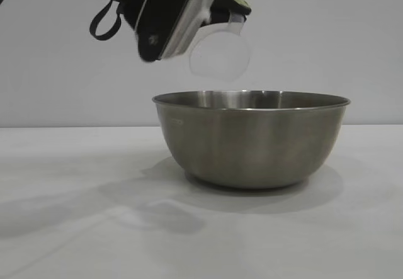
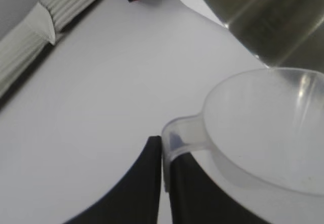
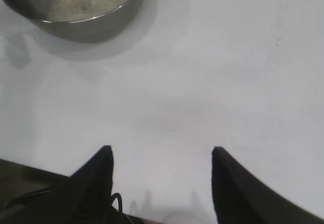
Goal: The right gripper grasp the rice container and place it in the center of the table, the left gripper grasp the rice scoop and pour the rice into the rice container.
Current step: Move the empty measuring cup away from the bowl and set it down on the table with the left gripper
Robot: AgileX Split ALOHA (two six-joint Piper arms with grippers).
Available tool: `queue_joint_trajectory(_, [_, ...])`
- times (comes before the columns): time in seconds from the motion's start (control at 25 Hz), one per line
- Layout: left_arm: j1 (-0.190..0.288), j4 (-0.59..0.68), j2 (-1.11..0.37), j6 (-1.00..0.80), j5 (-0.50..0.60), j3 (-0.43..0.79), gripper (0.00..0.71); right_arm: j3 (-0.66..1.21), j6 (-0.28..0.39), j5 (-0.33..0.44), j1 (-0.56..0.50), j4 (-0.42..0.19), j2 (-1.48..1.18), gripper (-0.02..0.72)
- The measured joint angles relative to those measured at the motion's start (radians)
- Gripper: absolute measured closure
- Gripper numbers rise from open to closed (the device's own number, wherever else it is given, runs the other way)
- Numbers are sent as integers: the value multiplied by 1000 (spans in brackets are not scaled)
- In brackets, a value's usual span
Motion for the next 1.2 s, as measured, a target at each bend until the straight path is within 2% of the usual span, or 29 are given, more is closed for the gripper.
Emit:
queue_joint_trajectory(0.12, [0,-146,0,-133,-1,0,710,0,0,0,0,0,-2,295])
queue_joint_trajectory(0.16, [0,-193,-1,-168,-1,0,710,0,0,0,0,0,-11,341])
queue_joint_trajectory(0.2, [0,-241,-4,-196,-1,0,710,0,0,0,0,0,-32,351])
queue_joint_trajectory(0.32, [0,-358,-22,-302,5,0,710,0,0,0,0,-5,-136,346])
queue_joint_trajectory(0.6, [0,-431,-74,-579,136,0,710,0,20,10,0,-20,-272,346])
queue_joint_trajectory(0.76, [15,-450,-105,-696,162,43,710,1,22,11,0,-20,-272,346])
queue_joint_trajectory(0.84, [50,-417,-132,-815,182,88,710,1,22,11,0,-20,-272,346])
queue_joint_trajectory(0.96, [134,-312,-182,-989,216,171,710,1,22,12,0,-20,-272,346])
queue_joint_trajectory(1.12, [292,-101,-229,-1228,221,262,710,1,22,14,0,-20,-272,346])
queue_joint_trajectory(1.2, [376,53,-229,-1337,221,291,710,1,22,14,0,-20,-272,346])
